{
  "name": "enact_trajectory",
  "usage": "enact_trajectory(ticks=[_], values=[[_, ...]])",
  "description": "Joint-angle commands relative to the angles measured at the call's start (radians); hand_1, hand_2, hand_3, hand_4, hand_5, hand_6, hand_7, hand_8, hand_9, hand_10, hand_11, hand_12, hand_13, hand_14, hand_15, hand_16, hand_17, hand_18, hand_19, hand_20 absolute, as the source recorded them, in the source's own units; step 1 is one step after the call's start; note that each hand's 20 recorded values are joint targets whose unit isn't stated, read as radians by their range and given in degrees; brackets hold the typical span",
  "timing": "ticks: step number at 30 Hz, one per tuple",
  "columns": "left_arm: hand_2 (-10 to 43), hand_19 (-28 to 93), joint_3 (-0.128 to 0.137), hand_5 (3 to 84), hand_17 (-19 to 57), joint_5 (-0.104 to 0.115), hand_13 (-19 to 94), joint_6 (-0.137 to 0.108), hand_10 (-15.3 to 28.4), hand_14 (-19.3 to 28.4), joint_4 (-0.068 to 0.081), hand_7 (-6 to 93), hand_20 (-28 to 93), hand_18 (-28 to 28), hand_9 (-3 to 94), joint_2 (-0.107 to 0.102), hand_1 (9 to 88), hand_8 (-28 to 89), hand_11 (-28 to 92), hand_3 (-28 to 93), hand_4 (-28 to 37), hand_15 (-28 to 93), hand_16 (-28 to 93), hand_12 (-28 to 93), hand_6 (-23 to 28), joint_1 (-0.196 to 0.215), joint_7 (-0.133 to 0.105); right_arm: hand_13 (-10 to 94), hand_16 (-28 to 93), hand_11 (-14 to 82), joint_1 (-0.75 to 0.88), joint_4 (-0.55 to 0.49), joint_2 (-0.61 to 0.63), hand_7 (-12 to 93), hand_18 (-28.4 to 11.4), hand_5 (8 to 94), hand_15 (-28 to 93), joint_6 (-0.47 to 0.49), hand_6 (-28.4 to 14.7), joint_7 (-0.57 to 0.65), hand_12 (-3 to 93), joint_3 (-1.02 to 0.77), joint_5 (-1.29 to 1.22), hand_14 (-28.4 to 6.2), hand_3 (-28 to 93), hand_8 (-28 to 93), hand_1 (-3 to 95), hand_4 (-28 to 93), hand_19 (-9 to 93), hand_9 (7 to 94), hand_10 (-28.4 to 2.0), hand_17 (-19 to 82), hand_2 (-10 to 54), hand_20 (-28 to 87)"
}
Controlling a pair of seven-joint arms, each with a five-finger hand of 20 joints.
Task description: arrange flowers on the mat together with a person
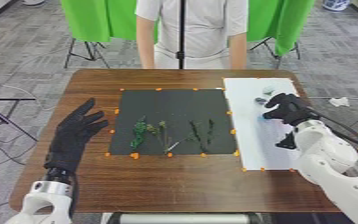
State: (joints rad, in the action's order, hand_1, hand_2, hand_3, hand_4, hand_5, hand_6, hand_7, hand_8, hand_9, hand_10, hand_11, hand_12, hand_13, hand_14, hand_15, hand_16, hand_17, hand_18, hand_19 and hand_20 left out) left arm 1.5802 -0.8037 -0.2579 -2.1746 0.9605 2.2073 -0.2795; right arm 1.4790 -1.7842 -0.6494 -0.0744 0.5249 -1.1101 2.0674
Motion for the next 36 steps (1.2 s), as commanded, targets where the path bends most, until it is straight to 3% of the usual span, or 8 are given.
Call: enact_trajectory(ticks=[1, 9, 13, 19, 26, 28, 32, 36], values=[[4.8, 49, -0.002, 35.3, -8.8, 0.003, 27, 0.001, 17.7, 26.4, 0.004, 11.1, 16, 26.7, 35.8, 0.005, 24.0, -9, 23, 79, -27.2, 48, -7, 10, 4.3, 0.001, 0.009, 65, 15, 30.5, -0.062, 0.033, 0.008, 22, -21.4, 56.3, 65, 0.030, 3.8, 0.034, 17.0, 0.079, 0.065, -10.9, 76, -14, 36.4, -24, 76, 63.1, -13.9, 33, -9.4, 17], [4.7, 49, 0.003, 35.2, -8.8, -0.001, 27, 0.009, 17.6, 26.4, 0.005, 11.3, 16, 26.7, 35.7, 0.012, 24.1, -9, 23, 79, -27.1, 48, -7, 10, 4.4, 0.000, 0.025, 69, 16, 28.3, -0.078, 0.062, 0.012, 23, -21.0, 62.4, 60, 0.051, 5.2, 0.044, 17.0, 0.153, 0.137, -9.8, 74, -14, 39.0, -25, 74, 67.8, -13.4, 33, -9.5, 15], [4.7, 49, 0.002, 35.2, -8.8, 0.001, 27, 0.007, 17.6, 26.4, 0.004, 11.4, 16, 26.7, 35.7, 0.009, 24.2, -9, 23, 79, -26.9, 48, -7, 10, 4.4, 0.004, 0.026, 75, 18, 26.9, -0.065, 0.073, 0.010, 26, -20.1, 68.5, 54, 0.037, 4.6, 0.039, 17.0, 0.180, 0.180, -7.4, 68, -3, 46.6, -27, 72, 72.9, -11.4, 34, -9.5, 16], [4.7, 49, 0.003, 35.1, -8.8, 0.002, 27, 0.009, 17.6, 26.4, 0.003, 11.4, 16, 26.6, 35.7, 0.010, 24.3, -9, 23, 79, -26.8, 48, -7, 10, 4.5, 0.010, 0.029, 81, 22, 11.9, -0.066, 0.086, 0.013, 25, -18.0, 79.3, 51, -0.032, 6.1, 0.049, 34.3, 0.216, 0.215, -4.1, 63, -1, 55.0, -28, 71, 87.2, -5.5, 36, -9.5, 18], [4.7, 49, 0.011, 35.0, -8.7, 0.000, 27, 0.006, 17.6, 26.4, -0.003, 11.5, 16, 26.6, 35.7, 0.008, 24.4, -9, 23, 79, -26.8, 48, -7, 10, 4.5, 0.013, 0.036, 84, 24, 21.6, -0.031, 0.029, -0.004, 22, -16.9, 83.9, 51, -0.111, 6.0, 0.025, 36.1, 0.145, 0.228, -3.1, 62, 0, 56.9, -28, 72, 91.5, -4.6, 38, -9.5, 19], [4.6, 49, 0.013, 35.1, -8.8, 0.002, 27, -0.004, 17.6, 26.3, -0.007, 11.5, 16, 26.6, 35.7, 0.005, 24.4, -9, 23, 79, -26.7, 48, -7, 10, 4.5, 0.023, 0.025, 85, 24, 23.1, -0.057, -0.012, -0.021, 21, -16.9, 84.2, 52, -0.135, 5.9, -0.007, 35.7, 0.149, 0.227, -3.1, 62, 0, 56.9, -28, 73, 91.5, -4.6, 38, -9.5, 19], [4.6, 49, 0.009, 35.1, -8.8, 0.006, 27, -0.011, 17.6, 26.3, -0.006, 11.7, 16, 26.6, 35.7, 0.001, 24.3, -9, 23, 79, -26.7, 48, -7, 10, 4.5, 0.015, 0.014, 85, 25, 24.6, -0.169, -0.085, -0.077, 21, -16.8, 84.4, 52, -0.165, 5.5, -0.084, 35.8, 0.241, 0.219, -3.4, 63, 1, 56.8, -28, 74, 91.2, -4.8, 37, -9.5, 19], [4.6, 50, 0.009, 35.2, -8.7, 0.010, 27, -0.018, 17.6, 26.5, -0.006, 11.7, 17, 26.6, 35.8, -0.002, 24.2, -9, 23, 79, -26.7, 48, -7, 10, 4.5, 0.009, 0.002, 84, 25, 26.5, -0.306, -0.101, -0.212, 21, -16.6, 84.4, 54, -0.159, 5.3, -0.163, 36.0, 0.376, 0.216, -3.8, 64, 1, 56.4, -28, 74, 90.4, -5.0, 36, -9.5, 20]])
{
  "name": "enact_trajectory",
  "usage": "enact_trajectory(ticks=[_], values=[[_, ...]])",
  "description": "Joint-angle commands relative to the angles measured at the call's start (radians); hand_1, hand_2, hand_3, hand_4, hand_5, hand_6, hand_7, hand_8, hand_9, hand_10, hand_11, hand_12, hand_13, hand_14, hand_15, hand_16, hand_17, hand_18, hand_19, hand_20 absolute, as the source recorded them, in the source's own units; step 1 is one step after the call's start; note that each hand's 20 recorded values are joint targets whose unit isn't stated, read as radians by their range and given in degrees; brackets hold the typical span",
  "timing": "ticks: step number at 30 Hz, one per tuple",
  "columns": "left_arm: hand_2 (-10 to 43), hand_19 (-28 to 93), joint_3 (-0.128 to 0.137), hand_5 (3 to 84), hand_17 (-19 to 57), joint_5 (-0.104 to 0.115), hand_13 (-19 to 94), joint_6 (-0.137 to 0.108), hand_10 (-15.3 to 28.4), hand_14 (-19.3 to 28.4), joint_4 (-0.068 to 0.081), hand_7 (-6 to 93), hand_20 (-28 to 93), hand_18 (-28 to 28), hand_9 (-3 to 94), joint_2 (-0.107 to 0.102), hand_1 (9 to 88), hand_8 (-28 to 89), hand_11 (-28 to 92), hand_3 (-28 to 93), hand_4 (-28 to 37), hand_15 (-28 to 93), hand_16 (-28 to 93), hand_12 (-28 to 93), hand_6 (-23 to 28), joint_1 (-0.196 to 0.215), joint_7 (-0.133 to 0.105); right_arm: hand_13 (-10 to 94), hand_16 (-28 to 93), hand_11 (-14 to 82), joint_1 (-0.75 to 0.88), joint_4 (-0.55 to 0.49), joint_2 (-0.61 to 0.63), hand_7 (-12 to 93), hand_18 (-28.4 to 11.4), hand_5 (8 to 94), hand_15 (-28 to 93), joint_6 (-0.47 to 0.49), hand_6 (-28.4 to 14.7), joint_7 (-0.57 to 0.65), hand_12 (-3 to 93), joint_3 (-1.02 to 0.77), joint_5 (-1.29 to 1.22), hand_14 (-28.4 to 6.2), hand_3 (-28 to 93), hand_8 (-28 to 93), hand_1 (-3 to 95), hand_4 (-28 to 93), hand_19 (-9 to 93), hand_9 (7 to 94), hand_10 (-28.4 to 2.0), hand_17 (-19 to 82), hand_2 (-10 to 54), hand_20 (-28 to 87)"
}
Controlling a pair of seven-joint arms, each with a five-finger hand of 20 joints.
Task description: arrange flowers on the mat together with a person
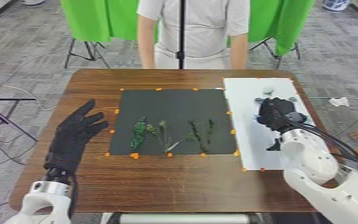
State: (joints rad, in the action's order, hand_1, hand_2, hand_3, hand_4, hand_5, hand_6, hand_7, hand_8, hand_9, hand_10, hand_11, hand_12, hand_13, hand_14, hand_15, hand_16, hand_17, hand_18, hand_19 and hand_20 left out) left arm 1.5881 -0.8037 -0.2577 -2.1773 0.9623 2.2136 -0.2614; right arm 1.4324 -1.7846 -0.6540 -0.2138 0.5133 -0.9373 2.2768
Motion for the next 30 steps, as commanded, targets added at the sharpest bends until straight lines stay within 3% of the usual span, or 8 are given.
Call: enact_trajectory(ticks=[1, 4, 8, 10, 11, 13, 22, 30], values=[[4.6, 50, 0.002, 35.2, -8.7, 0.009, 27, -0.019, 17.6, 26.5, -0.005, 11.7, 17, 26.5, 35.8, -0.005, 24.2, -9, 23, 79, -26.8, 48, -7, 10, 4.5, 0.003, -0.015, 84, 25, 27.0, -0.288, -0.093, -0.251, 21, -16.6, 84.3, 54, -0.008, 5.3, -0.170, 36.0, 0.235, 0.009, -3.8, 64, 1, 56.3, -28, 75, 90.1, -5.1, 35, -9.5, 20], [4.6, 50, 0.002, 35.4, -8.7, 0.014, 27, -0.023, 17.7, 26.5, -0.007, 11.7, 17, 26.5, 35.8, -0.007, 24.3, -9, 23, 79, -26.9, 49, -7, 10, 4.5, -0.002, -0.023, 83, 26, 28.6, -0.363, -0.037, -0.385, 21, -16.5, 84.2, 56, 0.015, 5.2, -0.222, 35.8, 0.325, 0.060, -4.1, 64, 2, 56.1, -28, 75, 89.5, -5.4, 34, -9.5, 21], [4.6, 50, -0.004, 35.5, -8.6, 0.013, 27, -0.015, 17.6, 26.5, 0.000, 11.6, 17, 26.4, 35.9, -0.005, 24.3, -9, 23, 79, -26.9, 49, -7, 10, 4.5, -0.034, -0.026, 82, 25, 30.5, -0.399, 0.048, -0.522, 21, -16.3, 83.9, 57, 0.032, 5.4, -0.250, 35.9, 0.403, 0.110, -4.4, 64, 1, 55.8, -28, 75, 88.6, -5.7, 34, -9.5, 21], [4.6, 50, -0.011, 35.5, -8.5, 0.009, 27, -0.016, 17.7, 26.5, 0.007, 11.7, 17, 26.3, 35.9, -0.005, 24.3, -9, 23, 79, -26.9, 49, -7, 10, 4.5, -0.056, -0.030, 82, 25, 31.9, -0.404, 0.094, -0.571, 21, -16.3, 83.8, 57, 0.047, 5.4, -0.263, 35.9, 0.426, 0.143, -4.4, 64, 1, 55.6, -28, 74, 88.1, -5.9, 33, -9.5, 21], [4.6, 50, -0.026, 35.5, -8.5, 0.019, 27, -0.024, 17.7, 26.6, 0.016, 11.6, 17, 26.3, 36.0, -0.018, 24.4, -9, 23, 79, -26.9, 49, -7, 10, 4.5, -0.073, -0.053, 81, 25, 32.5, -0.420, 0.106, -0.581, 21, -16.4, 83.7, 58, 0.060, 5.4, -0.249, 35.7, 0.449, 0.156, -4.4, 64, 1, 55.6, -28, 74, 87.8, -6.0, 32, -9.5, 21], [4.6, 50, -0.026, 35.6, -8.5, 0.012, 27, -0.009, 17.7, 26.6, 0.023, 11.7, 17, 26.2, 36.0, -0.015, 24.4, -9, 23, 79, -26.8, 49, -7, 10, 4.5, -0.092, -0.054, 80, 26, 34.3, -0.443, 0.137, -0.602, 21, -16.7, 83.5, 58, 0.048, 5.4, -0.236, 35.3, 0.491, 0.180, -4.5, 64, 1, 55.7, -28, 72, 86.8, -6.4, 29, -9.5, 21], [4.5, 50, -0.063, 35.9, -8.4, -0.010, 27, 0.033, 17.8, 26.5, 0.062, 11.4, 18, 26.1, 36.2, 0.003, 24.5, -9, 24, 79, -26.8, 49, -7, 10, 4.7, -0.211, -0.016, 79, 25, 39.6, -0.432, 0.224, -0.661, 22, -16.2, 82.9, 60, 0.095, 6.2, -0.217, 34.1, 0.528, 0.228, -4.7, 63, 0, 55.3, -28, 69, 84.4, -6.8, 27, -9.5, 21], [4.5, 50, -0.083, 35.9, -8.4, -0.007, 27, 0.040, 17.8, 26.5, 0.075, 11.3, 18, 26.2, 36.2, 0.002, 24.7, -9, 24, 79, -26.7, 49, -7, 10, 4.7, -0.247, -0.014, 76, 26, 45.0, -0.392, 0.236, -0.679, 20, -16.6, 79.3, 63, 0.182, 6.8, -0.259, 32.4, 0.484, 0.321, -5.2, 59, -2, 54.3, -28, 67, 80.5, -7.4, 25, -9.5, 22]])
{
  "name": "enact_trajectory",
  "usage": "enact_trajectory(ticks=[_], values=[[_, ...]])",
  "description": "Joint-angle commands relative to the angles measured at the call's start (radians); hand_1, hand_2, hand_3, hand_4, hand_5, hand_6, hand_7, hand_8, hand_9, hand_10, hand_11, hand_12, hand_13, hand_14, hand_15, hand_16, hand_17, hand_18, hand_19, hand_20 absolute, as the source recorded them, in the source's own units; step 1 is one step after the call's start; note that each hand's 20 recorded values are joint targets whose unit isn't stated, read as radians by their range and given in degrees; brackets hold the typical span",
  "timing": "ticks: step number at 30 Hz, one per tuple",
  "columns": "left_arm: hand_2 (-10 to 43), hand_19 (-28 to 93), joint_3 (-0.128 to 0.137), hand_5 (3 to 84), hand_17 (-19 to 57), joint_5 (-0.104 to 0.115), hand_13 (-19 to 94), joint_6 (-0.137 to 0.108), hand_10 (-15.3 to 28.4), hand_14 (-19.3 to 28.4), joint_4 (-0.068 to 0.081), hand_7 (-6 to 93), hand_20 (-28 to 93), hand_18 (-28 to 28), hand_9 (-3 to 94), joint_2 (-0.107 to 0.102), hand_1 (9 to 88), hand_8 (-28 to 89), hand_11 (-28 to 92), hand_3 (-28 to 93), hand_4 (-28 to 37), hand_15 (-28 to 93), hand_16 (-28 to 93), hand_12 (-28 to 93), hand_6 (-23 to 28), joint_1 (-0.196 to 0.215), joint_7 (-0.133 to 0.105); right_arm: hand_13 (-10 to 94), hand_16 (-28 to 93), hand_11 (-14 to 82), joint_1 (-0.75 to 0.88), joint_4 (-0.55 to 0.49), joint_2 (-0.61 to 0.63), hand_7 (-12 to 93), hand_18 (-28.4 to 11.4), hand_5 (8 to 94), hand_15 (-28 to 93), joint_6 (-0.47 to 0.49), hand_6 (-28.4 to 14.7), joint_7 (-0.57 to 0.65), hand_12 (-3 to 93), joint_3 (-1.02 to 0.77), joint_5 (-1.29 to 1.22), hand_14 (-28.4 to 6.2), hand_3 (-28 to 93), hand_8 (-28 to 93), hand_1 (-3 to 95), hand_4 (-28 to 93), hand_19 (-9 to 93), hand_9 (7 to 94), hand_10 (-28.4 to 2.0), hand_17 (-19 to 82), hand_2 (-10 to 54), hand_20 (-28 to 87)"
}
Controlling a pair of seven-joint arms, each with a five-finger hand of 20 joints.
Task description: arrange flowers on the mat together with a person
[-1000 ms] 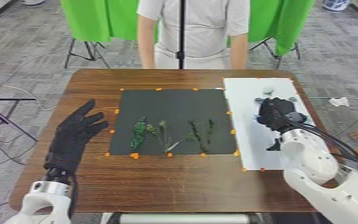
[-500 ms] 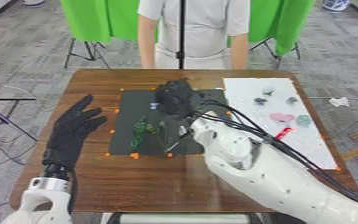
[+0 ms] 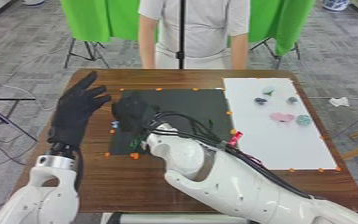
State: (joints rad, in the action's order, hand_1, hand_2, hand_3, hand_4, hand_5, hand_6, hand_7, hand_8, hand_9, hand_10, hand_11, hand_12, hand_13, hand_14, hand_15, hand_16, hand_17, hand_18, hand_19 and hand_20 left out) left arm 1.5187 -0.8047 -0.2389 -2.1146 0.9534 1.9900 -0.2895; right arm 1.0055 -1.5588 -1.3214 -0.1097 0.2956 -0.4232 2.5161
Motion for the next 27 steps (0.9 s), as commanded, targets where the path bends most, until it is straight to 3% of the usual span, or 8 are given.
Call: enact_trajectory(ticks=[1, 3, 12, 17, 21, 24, 27], values=[[4.5, 50, -0.014, 35.9, -8.4, -0.006, 27, 0.018, 17.8, 26.5, 0.012, 11.4, 18, 26.2, 36.2, 0.009, 24.7, -9, 24, 79, -26.7, 49, -7, 10, 4.7, -0.023, 0.013, 75, 25, 45.4, 0.031, 0.011, -0.010, 20, -16.8, 78.3, 64, 0.075, 6.8, -0.042, 32.3, -0.025, 0.087, -5.3, 59, -3, 53.9, -28, 67, 79.6, -7.6, 25, -9.5, 22], [4.6, 50, -0.011, 35.9, -8.4, -0.005, 27, 0.019, 17.8, 26.5, 0.011, 11.4, 18, 26.2, 36.3, 0.010, 24.7, -9, 24, 79, -26.7, 49, -7, 10, 4.7, -0.019, 0.020, 74, 25, 46.1, 0.039, 0.007, -0.013, 19, -17.2, 76.8, 64, 0.100, 6.9, -0.052, 31.6, -0.034, 0.112, -5.5, 57, -3, 53.7, -28, 67, 78.1, -8.0, 24, -9.5, 23], [4.6, 50, 0.010, 35.6, -8.4, -0.040, 27, 0.059, 17.8, 26.5, 0.014, 11.5, 18, 26.2, 36.2, 0.061, 24.9, -9, 24, 79, -26.4, 49, -7, 10, 4.8, -0.014, 0.065, 70, 23, 49.8, 0.043, -0.001, -0.016, 19, -17.9, 70.7, 65, 0.117, 7.1, -0.027, 27.1, -0.036, 0.112, -6.2, 62, -6, 47.4, -28, 66, 73.5, -9.2, 23, -9.5, 24], [4.5, 50, 0.022, 35.5, -8.4, -0.046, 27, 0.060, 17.8, 26.5, 0.009, 11.7, 18, 26.3, 36.2, 0.070, 24.8, -9, 24, 79, -26.0, 49, -7, 10, 4.8, 0.000, 0.073, 68, 23, 52.0, 0.048, -0.007, -0.020, 19, -18.6, 68.2, 66, 0.119, 7.1, -0.035, 24.4, -0.046, 0.120, -6.6, 68, -12, 43.4, -28, 66, 71.7, -9.7, 23, -9.5, 25], [4.4, 50, 0.016, 35.5, -8.4, -0.044, 27, 0.058, 17.8, 26.5, 0.010, 11.8, 18, 26.3, 36.1, 0.068, 25.0, -9, 24, 79, -25.9, 49, -7, 10, 4.8, -0.002, 0.076, 68, 22, 52.5, 0.052, -0.005, -0.021, 19, -18.7, 67.6, 66, 0.124, 6.9, -0.025, 23.7, -0.052, 0.117, -6.7, 69, -14, 42.7, -28, 66, 70.9, -9.9, 23, -9.5, 26], [4.4, 50, 0.033, 35.4, -8.4, -0.051, 27, 0.051, 17.8, 26.5, -0.003, 11.8, 18, 26.4, 36.1, 0.073, 25.0, -9, 24, 79, -25.9, 49, -7, 10, 4.8, 0.023, 0.075, 68, 22, 52.6, 0.059, -0.012, -0.021, 19, -19.0, 67.5, 66, 0.124, 6.9, -0.030, 23.4, -0.067, 0.104, -6.9, 69, -14, 42.4, -28, 66, 70.7, -9.9, 22, -9.5, 26], [4.4, 50, 0.053, 35.4, -8.4, -0.045, 27, 0.034, 17.8, 26.5, -0.022, 11.8, 18, 26.4, 36.1, 0.070, 25.0, -9, 24, 79, -25.8, 49, -7, 10, 4.9, 0.061, 0.067, 68, 22, 52.7, 0.050, -0.051, -0.005, 19, -19.2, 67.4, 66, 0.126, 6.8, 0.004, 23.2, -0.082, -0.006, -6.9, 69, -14, 42.0, -28, 66, 70.5, -10.0, 23, -9.5, 26]])
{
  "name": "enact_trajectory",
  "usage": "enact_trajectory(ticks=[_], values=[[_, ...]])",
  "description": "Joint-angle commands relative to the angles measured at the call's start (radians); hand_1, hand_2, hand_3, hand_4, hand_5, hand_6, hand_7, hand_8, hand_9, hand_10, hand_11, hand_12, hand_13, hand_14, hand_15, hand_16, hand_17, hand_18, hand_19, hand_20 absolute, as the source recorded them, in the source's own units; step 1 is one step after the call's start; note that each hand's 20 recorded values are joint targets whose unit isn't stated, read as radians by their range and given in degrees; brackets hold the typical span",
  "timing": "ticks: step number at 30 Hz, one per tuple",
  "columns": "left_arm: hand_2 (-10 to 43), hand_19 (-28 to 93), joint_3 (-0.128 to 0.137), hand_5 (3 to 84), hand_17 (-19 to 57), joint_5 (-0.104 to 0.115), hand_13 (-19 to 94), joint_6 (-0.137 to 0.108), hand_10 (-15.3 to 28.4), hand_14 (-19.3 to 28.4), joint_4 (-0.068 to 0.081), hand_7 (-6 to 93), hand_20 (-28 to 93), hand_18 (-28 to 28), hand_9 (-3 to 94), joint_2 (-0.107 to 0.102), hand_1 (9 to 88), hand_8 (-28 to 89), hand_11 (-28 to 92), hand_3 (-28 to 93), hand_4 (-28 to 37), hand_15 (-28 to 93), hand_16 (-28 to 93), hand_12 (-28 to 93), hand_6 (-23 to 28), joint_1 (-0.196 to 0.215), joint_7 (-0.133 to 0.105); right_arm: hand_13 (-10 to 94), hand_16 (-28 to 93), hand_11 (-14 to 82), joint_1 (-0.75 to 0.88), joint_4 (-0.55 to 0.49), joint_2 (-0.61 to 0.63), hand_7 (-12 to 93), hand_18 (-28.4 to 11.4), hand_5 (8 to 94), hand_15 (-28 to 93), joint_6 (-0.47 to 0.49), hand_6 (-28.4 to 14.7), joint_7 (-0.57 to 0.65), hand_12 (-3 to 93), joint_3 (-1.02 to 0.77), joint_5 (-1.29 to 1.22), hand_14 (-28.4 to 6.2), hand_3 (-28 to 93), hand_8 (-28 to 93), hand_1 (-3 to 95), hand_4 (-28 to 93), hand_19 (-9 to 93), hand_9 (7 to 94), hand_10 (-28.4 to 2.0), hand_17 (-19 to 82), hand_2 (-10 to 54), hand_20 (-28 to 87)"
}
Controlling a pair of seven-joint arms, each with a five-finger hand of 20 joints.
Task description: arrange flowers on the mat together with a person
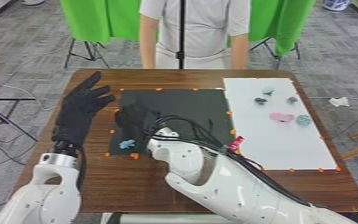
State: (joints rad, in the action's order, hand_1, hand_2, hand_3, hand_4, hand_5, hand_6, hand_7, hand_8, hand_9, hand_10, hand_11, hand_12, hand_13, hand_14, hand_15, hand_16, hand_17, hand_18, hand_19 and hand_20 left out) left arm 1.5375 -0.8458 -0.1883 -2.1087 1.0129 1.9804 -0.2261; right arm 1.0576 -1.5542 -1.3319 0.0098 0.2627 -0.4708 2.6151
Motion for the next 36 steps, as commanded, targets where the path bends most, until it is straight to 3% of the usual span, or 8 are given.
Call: enact_trajectory(ticks=[1, 6, 16, 21, 24, 28, 32, 36], values=[[4.3, 50, 0.040, 35.5, -8.4, -0.005, 27, -0.019, 17.8, 26.5, -0.033, 11.8, 18, 26.4, 36.1, 0.013, 25.0, -9, 24, 79, -25.8, 49, -7, 10, 4.9, 0.082, 0.003, 68, 22, 52.6, -0.015, -0.078, 0.022, 19, -19.2, 67.4, 66, 0.010, 6.8, 0.058, 23.2, -0.034, -0.159, -7.0, 69, -14, 41.8, -28, 66, 70.5, -10.1, 23, -9.5, 26], [4.4, 50, 0.082, 35.7, -8.4, 0.002, 27, -0.052, 17.8, 26.7, -0.068, 11.9, 18, 26.4, 36.2, 0.003, 25.1, -9, 24, 79, -26.0, 49, -7, 10, 4.8, 0.162, -0.014, 67, 22, 51.1, -0.032, -0.210, 0.116, 19, -19.3, 67.1, 66, 0.033, 6.2, 0.115, 22.4, -0.115, -0.329, -7.8, 68, -14, 40.8, -28, 67, 70.3, -10.9, 23, -9.5, 26], [4.6, 50, 0.109, 36.1, -8.4, 0.019, 27, -0.090, 17.9, 26.6, -0.085, 11.6, 18, 26.3, 36.3, -0.017, 24.7, -9, 24, 79, -26.3, 49, -7, 10, 4.7, 0.231, -0.050, 58, 16, 30.6, 0.181, -0.452, 0.278, 17, -21.3, 61.8, 55, 0.068, 3.5, 0.138, 17.0, -0.593, -1.008, -11.4, 72, -13, 34.5, -28, 62, 64.3, -12.4, 19, -9.5, 21], [4.7, 49, 0.094, 38.3, -8.2, 0.023, 28, -0.103, 16.4, 26.0, -0.077, 10.1, 17, 26.3, 38.3, -0.028, 24.7, -9, 21, 79, -26.5, 47, -8, 9, 4.1, 0.240, -0.089, 50, 14, 17.2, 0.395, -0.507, 0.333, 17, -23.8, 55.6, 42, 0.058, 4.3, 0.044, 15.1, -0.829, -1.280, -13.6, 72, -13, 32.2, -28, 55, 56.1, -11.9, 15, -9.5, 18], [4.7, 48, 0.082, 39.4, -8.3, 0.048, 28, -0.126, 14.9, 23.3, -0.078, 9.2, 16, 26.2, 38.4, -0.049, 24.6, -9, 18, 79, -26.6, 40, -6, 8, 4.2, 0.258, -0.120, 41, 14, 12.0, 0.514, -0.478, 0.348, 16, -23.3, 49.0, 31, 0.091, 4.3, -0.077, 14.9, -0.928, -1.452, -14.7, 75, -13, 29.7, -28, 50, 49.1, -12.1, 10, -7.6, 17], [4.8, 48, 0.062, 39.1, -8.5, 0.061, 27, -0.131, 14.7, 23.4, -0.068, 9.1, 16, 26.2, 38.1, -0.068, 24.6, -9, 17, 79, -26.6, 39, -4, 9, 4.1, 0.248, -0.134, 36, 16, 9.4, 0.681, -0.496, 0.377, 16, -22.3, 46.3, 25, 0.046, 4.7, -0.161, 14.8, -1.022, -1.577, -15.8, 75, -13, 25.7, -28, 47, 45.8, -11.7, 8, -2.1, 16], [4.8, 48, 0.053, 38.7, -8.6, 0.071, 27, -0.133, 14.9, 24.4, -0.056, 9.2, 16, 26.1, 38.0, -0.066, 24.6, -9, 18, 79, -26.6, 41, -4, 9, 4.0, 0.249, -0.143, 35, 17, 7.9, 0.798, -0.507, 0.378, 15, -22.0, 44.9, 23, 0.036, 4.3, -0.197, 14.6, -1.084, -1.647, -16.5, 74, -13, 21.7, -28, 45, 44.8, -12.0, 7, -0.6, 16], [4.6, 48, 0.034, 38.3, -8.6, 0.083, 27, -0.149, 14.9, 24.4, -0.050, 9.3, 16, 26.1, 37.7, -0.084, 24.4, -9, 17, 79, -26.6, 42, -4, 9, 3.7, 0.246, -0.161, 35, 18, 6.5, 0.892, -0.514, 0.381, 14, -21.9, 43.6, 21, 0.040, 4.4, -0.219, 14.7, -1.124, -1.662, -16.6, 74, -12, 19.9, -28, 44, 43.8, -12.2, 7, -0.1, 16]])
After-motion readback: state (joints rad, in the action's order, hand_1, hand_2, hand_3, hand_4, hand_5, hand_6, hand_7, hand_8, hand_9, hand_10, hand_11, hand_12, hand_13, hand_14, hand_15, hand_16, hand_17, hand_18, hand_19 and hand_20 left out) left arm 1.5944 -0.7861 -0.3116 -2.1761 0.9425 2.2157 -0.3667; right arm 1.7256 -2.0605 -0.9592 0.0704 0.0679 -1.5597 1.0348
